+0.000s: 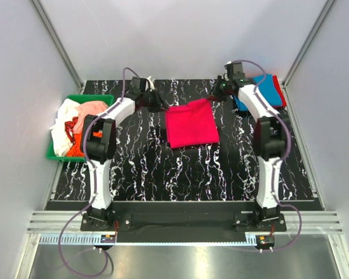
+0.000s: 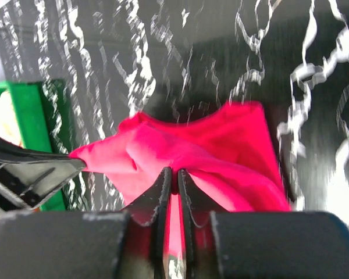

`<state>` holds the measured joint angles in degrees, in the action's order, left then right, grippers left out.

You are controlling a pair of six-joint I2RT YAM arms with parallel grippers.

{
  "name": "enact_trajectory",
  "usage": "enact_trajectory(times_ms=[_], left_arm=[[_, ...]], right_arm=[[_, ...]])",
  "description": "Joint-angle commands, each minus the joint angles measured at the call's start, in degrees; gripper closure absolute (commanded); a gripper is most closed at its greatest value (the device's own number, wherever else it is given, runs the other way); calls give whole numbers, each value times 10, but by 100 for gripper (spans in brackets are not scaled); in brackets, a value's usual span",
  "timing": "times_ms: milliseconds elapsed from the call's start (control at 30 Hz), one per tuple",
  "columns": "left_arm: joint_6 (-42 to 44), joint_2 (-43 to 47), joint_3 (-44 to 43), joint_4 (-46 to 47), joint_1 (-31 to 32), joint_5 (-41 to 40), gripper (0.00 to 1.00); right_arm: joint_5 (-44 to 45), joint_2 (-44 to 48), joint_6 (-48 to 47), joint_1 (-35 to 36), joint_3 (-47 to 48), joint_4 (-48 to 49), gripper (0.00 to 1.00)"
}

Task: Fold and stack the t-shirts
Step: Fold the tshirt

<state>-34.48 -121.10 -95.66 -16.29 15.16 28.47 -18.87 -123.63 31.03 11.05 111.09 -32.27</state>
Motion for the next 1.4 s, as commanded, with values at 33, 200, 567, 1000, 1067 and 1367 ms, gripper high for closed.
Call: enact_trajectory(times_ms=[33, 200, 567, 1000, 1067, 1367], left_arm=[[0, -95, -77, 22, -22, 44, 79], [0, -127, -139, 7, -54, 87, 73], [80, 9, -4, -44, -37, 69, 49], [90, -91, -77, -25, 7, 98, 50], [85, -120, -109, -25, 1, 90, 50], [50, -221, -239, -21, -28, 70, 52]], right_arm=[[-70, -119, -6, -23, 130, 8, 72], [-97, -164, -10, -40, 214, -20, 54], [-91, 21, -141, -43, -2, -90, 42], [-102, 28, -192, -43, -136, -80, 44], [-89, 26, -196, -43, -142, -79, 44], [-62, 4, -204, -43, -173, -70, 44]])
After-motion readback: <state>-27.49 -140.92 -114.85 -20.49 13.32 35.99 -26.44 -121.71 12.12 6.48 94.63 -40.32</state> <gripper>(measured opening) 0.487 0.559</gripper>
